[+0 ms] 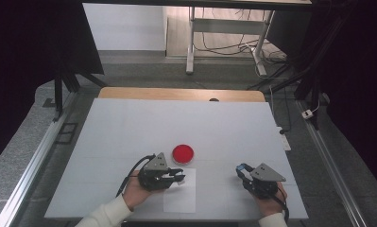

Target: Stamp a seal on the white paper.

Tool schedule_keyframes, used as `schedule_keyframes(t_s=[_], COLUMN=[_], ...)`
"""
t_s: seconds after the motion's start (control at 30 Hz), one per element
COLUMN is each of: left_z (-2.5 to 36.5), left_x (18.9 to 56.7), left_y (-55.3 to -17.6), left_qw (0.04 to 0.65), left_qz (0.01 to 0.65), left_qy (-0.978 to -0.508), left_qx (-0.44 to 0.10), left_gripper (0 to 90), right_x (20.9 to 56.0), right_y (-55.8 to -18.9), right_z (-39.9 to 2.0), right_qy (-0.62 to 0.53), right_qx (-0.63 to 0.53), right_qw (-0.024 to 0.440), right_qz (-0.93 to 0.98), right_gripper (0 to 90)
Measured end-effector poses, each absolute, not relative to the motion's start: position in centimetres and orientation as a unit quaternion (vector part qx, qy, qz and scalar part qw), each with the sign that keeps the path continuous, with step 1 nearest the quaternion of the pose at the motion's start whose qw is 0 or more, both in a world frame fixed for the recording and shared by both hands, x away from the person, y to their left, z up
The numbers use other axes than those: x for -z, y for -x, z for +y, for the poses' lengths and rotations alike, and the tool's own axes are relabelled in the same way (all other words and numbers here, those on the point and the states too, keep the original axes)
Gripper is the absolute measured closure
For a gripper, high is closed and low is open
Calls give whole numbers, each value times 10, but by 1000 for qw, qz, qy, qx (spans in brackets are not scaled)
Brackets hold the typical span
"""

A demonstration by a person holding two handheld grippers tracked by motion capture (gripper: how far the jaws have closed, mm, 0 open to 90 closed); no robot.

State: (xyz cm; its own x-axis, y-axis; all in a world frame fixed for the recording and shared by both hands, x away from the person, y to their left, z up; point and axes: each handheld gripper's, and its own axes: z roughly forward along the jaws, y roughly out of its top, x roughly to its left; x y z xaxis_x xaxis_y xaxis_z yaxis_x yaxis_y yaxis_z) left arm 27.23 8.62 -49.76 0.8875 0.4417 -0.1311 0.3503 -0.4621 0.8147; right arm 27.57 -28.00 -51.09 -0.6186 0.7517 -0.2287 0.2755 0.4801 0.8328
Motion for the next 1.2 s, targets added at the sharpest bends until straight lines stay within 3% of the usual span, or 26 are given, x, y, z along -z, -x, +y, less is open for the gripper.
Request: schedule_keyframes(t_s=[1.2], left_z=[81], left_x=[516], left_y=[-275], left_qw=[438], left_qz=[232], left_qy=[-866], left_qx=[-60], left_gripper=[749], right_x=[511], right_y=[-276], right_z=[-280], right_qy=[-319], right_qx=[-398], right_qw=[299], right_qz=[807], right_gripper=[650])
